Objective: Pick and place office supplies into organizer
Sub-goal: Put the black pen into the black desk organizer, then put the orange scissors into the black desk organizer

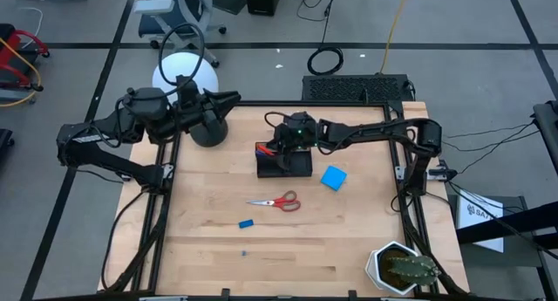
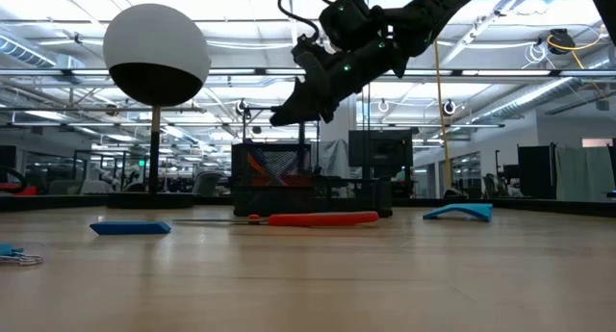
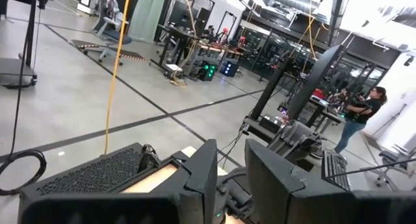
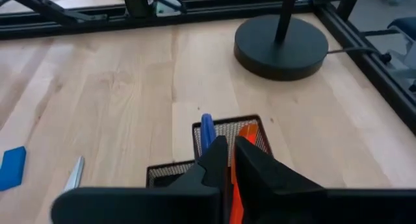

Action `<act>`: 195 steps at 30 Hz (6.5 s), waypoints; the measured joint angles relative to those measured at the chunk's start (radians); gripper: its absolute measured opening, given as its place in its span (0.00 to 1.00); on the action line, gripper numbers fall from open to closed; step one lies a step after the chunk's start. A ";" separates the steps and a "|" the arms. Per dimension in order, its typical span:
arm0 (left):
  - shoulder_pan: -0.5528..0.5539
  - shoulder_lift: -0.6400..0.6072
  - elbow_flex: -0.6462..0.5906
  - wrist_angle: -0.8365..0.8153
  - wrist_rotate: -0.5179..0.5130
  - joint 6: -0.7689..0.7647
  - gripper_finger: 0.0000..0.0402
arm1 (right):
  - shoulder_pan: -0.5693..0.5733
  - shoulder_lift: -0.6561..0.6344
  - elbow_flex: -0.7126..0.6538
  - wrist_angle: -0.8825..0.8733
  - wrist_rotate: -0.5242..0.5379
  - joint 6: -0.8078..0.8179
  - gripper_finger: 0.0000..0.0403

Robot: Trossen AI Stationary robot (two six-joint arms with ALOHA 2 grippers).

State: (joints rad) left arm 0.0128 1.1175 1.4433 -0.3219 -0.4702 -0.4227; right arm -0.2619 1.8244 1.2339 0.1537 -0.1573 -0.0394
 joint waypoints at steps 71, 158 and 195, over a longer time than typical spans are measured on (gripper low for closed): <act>-0.008 0.000 0.000 -0.048 0.001 0.060 0.21 | 0.218 -0.494 0.000 -0.426 0.057 0.215 0.24; -0.008 0.001 0.000 -0.041 0.001 0.060 0.21 | 0.471 0.226 0.199 -0.799 0.126 -0.021 0.24; -0.008 0.001 0.000 -0.041 0.001 0.060 0.21 | 0.365 0.054 0.192 -0.755 0.056 0.020 0.04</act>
State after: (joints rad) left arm 0.0051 1.1183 1.4431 -0.3632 -0.4694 -0.3630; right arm 0.1027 1.8781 1.4258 -0.6015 -0.1013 -0.0196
